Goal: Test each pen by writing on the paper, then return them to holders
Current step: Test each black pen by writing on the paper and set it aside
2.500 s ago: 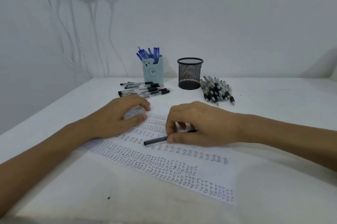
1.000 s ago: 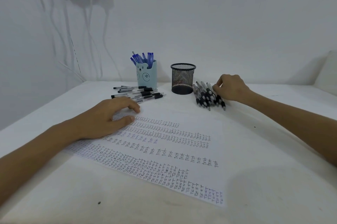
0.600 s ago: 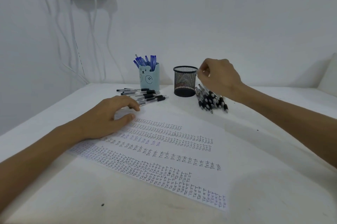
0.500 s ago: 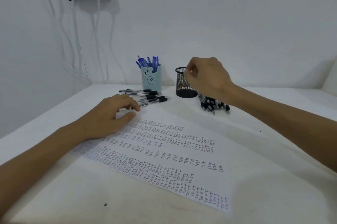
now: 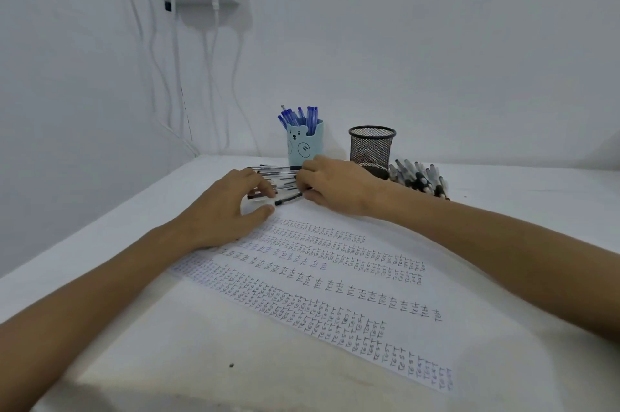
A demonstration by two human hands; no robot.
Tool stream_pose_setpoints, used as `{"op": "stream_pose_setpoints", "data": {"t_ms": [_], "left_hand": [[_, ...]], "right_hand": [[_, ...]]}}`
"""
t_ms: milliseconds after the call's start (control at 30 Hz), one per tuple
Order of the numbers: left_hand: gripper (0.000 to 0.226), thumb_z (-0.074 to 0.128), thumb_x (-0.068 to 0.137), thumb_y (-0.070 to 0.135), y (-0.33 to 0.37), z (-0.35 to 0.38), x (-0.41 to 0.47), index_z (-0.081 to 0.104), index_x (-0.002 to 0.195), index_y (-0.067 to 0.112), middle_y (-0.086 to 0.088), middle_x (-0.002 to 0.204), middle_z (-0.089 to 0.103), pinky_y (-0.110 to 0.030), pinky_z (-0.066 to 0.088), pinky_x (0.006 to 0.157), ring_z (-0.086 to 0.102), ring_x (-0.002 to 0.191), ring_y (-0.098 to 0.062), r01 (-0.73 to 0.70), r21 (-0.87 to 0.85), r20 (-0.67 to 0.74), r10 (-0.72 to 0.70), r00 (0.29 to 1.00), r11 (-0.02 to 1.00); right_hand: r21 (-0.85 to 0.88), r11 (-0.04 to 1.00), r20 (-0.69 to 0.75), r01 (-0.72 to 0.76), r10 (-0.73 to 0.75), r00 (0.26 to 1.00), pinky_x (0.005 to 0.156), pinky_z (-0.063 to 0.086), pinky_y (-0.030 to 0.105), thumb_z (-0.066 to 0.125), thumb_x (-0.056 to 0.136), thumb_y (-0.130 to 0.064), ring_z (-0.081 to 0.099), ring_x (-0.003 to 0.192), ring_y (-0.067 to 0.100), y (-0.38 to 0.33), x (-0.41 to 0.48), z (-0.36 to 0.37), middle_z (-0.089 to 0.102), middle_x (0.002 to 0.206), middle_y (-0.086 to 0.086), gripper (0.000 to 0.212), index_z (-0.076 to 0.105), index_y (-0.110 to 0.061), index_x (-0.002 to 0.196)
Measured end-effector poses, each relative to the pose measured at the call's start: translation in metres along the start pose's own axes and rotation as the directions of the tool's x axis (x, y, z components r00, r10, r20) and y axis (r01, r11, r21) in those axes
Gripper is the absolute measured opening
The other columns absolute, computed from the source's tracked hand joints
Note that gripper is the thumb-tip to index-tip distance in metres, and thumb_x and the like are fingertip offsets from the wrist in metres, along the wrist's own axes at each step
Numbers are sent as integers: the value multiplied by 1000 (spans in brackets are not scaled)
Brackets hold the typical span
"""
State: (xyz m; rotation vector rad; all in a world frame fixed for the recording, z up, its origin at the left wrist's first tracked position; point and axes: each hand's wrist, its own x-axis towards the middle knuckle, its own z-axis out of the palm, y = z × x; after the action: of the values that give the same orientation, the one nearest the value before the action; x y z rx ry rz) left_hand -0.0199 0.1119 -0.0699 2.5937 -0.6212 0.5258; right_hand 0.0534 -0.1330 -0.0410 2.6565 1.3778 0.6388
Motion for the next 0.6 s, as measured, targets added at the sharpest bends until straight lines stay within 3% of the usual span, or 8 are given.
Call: {"op": "stream_pose_setpoints", "data": {"t_ms": [133,267,333,400,533,600], "left_hand": [[24,68,95,44,-2,4,2,64,115,33,18,115,60,-16,38,87,51,111,3,-5,9,-16,5,1000,1000],[41,54,86,64,-2,3,1,62,114,36,18,116,58,-29,42,93,50,110,-4,0,36,-6,0,1000,999],[48,49,83,69,0,3,0,61,115,36,17,118,57,-33,44,96,50,112,-8,13,42,-7,-13,1000,999],[50,48,82,70,1,3,-1,60,116,36,17,119,56,-36,44,98,49,113,-9,20,36,-10,-20,1000,999],[51,51,81,70,2,4,-1,60,118,36,18,124,56,-40,43,104,49,119,-10,-1,4,32,1,999,1000],[52,52,82,69,2,7,-1,61,119,34,17,128,56,-42,42,106,48,122,-10,-18,-6,61,18,998,1000]], "right_hand": [[-7,999,-12,46,-46,999,86,55,42,45,107,-33,49,113,22,6,-2,7,59,123,2,28,59,-17,126],[-10,998,-55,65,-66,996,82,54,45,44,108,-27,51,102,23,6,-3,8,60,114,6,22,55,-14,122],[96,995,-108,2,8,994,78,50,44,38,109,-22,53,89,24,5,-9,5,61,103,7,20,51,-13,122],[222,973,-189,-64,107,976,76,39,37,36,107,-29,50,79,22,3,-18,1,59,90,4,22,52,-15,112],[406,892,-228,-199,309,923,56,28,29,43,92,-75,38,53,14,-4,-28,-7,56,63,8,72,57,-6,78],[483,857,-280,-181,346,896,48,29,29,41,90,-74,30,43,11,-9,-31,-12,49,50,8,78,57,-2,63]]}}
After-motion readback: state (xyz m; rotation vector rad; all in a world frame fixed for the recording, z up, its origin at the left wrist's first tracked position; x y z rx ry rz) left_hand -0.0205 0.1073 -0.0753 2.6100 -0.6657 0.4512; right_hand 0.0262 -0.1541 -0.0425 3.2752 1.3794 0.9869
